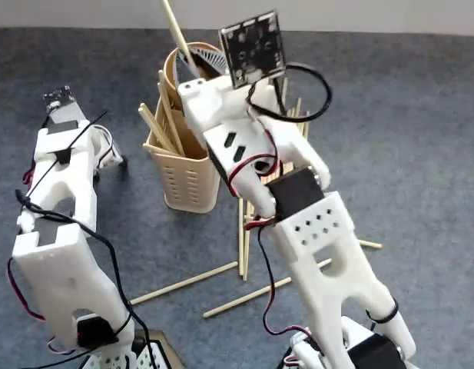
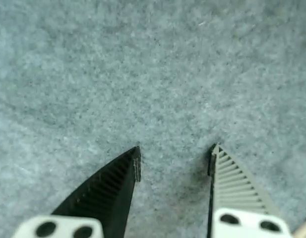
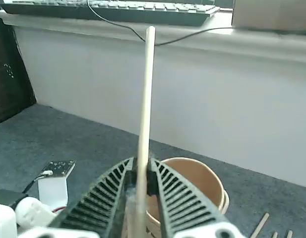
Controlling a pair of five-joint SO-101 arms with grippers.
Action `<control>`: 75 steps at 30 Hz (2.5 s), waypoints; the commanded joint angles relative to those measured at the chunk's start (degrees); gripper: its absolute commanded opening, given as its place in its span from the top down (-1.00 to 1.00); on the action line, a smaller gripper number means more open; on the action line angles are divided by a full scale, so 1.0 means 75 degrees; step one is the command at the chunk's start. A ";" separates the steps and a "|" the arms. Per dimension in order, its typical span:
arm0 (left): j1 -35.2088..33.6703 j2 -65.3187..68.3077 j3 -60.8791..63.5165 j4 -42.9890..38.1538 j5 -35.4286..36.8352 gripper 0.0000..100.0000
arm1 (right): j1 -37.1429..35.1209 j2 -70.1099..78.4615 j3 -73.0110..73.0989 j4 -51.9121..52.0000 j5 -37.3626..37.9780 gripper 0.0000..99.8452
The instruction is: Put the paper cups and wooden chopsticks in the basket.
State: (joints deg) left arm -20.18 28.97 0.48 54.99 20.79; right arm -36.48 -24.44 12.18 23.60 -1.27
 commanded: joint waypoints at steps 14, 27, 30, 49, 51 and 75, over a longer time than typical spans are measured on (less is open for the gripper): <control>-0.0006 0.0076 -0.0381 -0.0023 -0.0070 0.51 | 0.0158 -0.2960 0.3628 0.1518 0.1301 0.99; -0.0006 0.0100 -0.0393 0.0012 -0.0070 0.51 | 0.3065 -0.3909 0.4988 0.3511 0.1090 0.99; -0.0006 0.0100 -0.0381 0.0023 -0.0070 0.51 | 0.2796 -0.3675 0.5632 0.3241 0.1090 0.99; -0.0006 0.0100 -0.0393 0.0023 -0.0070 0.51 | 0.2245 0.3815 0.1858 0.4929 0.1829 0.88; -0.0006 0.0100 -0.0416 0.0023 -0.0270 0.51 | 0.2245 0.3792 0.1389 0.4988 0.1829 0.79; 0.0182 0.0100 -0.0416 0.0023 -0.0492 0.51 | 0.2467 0.3991 0.0568 0.4495 0.2098 0.99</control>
State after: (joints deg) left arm -20.00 29.58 -0.92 55.43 17.63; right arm -18.90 9.93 18.68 57.54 15.25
